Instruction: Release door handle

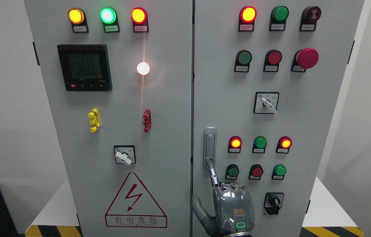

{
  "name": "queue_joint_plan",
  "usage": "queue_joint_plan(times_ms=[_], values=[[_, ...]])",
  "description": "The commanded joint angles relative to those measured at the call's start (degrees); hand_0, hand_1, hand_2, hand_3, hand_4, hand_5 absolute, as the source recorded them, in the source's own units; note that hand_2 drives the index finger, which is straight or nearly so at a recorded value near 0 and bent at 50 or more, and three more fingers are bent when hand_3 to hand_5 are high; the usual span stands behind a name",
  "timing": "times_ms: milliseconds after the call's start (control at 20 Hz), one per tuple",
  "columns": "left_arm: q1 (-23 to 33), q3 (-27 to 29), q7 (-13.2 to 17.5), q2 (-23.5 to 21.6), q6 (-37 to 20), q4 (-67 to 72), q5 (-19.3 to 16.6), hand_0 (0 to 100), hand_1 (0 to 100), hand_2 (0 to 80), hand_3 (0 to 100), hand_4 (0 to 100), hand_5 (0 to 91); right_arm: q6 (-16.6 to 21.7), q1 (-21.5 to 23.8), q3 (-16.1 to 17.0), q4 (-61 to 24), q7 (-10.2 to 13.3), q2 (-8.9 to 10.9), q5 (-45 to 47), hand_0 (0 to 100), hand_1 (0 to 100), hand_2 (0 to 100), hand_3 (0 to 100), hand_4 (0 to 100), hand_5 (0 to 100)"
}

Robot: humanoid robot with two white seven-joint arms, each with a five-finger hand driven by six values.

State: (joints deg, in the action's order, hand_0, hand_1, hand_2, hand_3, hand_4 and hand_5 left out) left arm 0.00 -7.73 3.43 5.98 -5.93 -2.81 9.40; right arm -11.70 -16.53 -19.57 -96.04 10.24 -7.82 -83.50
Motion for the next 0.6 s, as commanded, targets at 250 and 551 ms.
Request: queue_joint_plan(times_ms=[250, 551], values=[[0.53, 0.00, 0.00, 0.00, 0.05, 0.00, 0.00, 12, 56, 0.0, 0, 0, 0.0, 0.01, 0.01, 0.06, 1.03, -0.22, 0.00, 0.01, 46, 32, 2, 100, 100, 100], [0.44, 0.00, 0.00, 0.00, -0.04, 0.00, 0.00, 12, 56, 0.0, 0, 0, 0.0, -0.08, 0.27, -0.11, 1.20, -0.13, 0.00, 0.09, 46, 32, 2, 100, 100, 100]])
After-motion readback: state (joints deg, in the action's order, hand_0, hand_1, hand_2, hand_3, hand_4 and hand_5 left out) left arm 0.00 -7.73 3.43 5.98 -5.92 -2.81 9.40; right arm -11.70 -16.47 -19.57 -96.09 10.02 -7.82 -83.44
